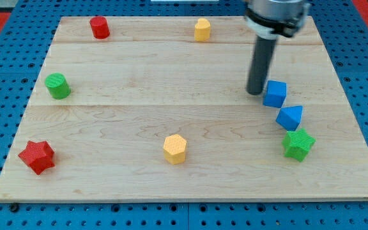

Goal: Move the yellow heart diagonal to yellow hexagon

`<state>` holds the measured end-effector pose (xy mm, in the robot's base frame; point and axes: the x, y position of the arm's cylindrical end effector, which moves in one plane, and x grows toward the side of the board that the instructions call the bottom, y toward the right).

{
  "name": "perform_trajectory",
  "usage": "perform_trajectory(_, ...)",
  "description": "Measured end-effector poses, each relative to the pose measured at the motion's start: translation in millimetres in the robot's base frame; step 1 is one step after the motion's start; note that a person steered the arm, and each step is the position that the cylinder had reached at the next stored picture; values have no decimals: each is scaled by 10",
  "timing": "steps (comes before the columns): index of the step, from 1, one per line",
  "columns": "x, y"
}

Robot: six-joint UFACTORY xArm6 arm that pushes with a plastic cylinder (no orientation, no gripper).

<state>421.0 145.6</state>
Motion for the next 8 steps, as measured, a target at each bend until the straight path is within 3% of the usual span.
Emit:
perform_trajectory(2,58,92)
perform_trajectory(4,-728,-1583)
perform_trajectory(5,-1399,-1745)
perform_trajectory(6,-1886,-1653)
perform_trajectory(7,-1941,-1164)
perform_trajectory(8,-2244,-1130)
